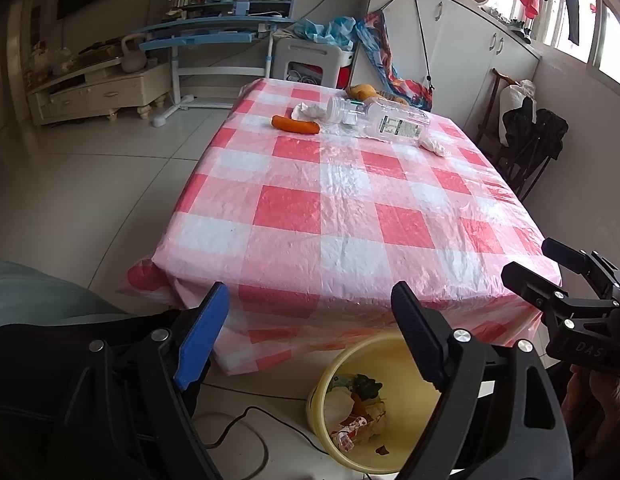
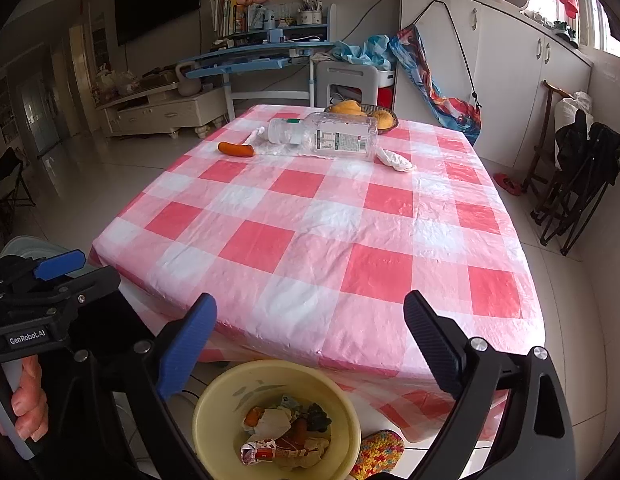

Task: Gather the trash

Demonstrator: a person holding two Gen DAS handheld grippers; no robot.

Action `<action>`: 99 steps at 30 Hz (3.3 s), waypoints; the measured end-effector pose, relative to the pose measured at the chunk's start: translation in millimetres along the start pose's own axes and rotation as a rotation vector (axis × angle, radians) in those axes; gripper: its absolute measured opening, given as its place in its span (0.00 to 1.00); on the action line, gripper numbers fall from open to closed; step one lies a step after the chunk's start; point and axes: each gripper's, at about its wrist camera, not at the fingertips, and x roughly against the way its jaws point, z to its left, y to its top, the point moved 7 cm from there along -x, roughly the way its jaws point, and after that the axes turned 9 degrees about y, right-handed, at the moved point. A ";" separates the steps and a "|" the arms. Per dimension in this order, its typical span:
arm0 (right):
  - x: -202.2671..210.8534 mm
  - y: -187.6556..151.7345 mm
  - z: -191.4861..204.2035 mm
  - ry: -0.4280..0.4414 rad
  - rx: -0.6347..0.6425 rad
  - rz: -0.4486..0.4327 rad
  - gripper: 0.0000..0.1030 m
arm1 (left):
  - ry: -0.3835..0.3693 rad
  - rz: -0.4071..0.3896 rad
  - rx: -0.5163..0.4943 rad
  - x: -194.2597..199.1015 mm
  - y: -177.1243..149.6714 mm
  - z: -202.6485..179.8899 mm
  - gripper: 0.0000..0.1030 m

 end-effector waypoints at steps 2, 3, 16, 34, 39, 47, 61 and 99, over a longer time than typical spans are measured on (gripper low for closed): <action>-0.7 0.5 0.8 0.001 -0.001 0.001 0.88 | 0.001 0.005 0.000 -1.2 -1.2 -0.8 0.78; -0.3 0.4 0.9 0.000 0.002 0.001 0.89 | 0.001 0.008 0.000 -2.2 -1.5 -0.8 0.78; -2.0 0.8 6.9 -0.011 0.032 0.006 0.89 | 0.001 0.017 -0.001 -5.3 -3.8 -1.4 0.80; -4.1 -0.5 7.9 -0.013 0.040 0.012 0.89 | 0.005 0.029 0.003 -11.1 -6.2 -1.0 0.82; -4.3 -1.0 8.1 -0.015 0.043 0.014 0.89 | 0.006 0.033 0.004 -12.7 -6.5 -0.7 0.82; -4.6 -1.1 8.6 -0.014 0.043 0.014 0.90 | 0.007 0.033 0.006 -13.1 -6.6 -0.4 0.83; -5.2 -1.3 9.3 -0.016 0.046 0.016 0.90 | 0.007 0.040 0.009 -15.5 -8.2 0.6 0.83; -6.4 -1.4 11.9 -0.019 0.050 0.020 0.90 | 0.007 0.054 0.008 -19.5 -13.7 0.8 0.84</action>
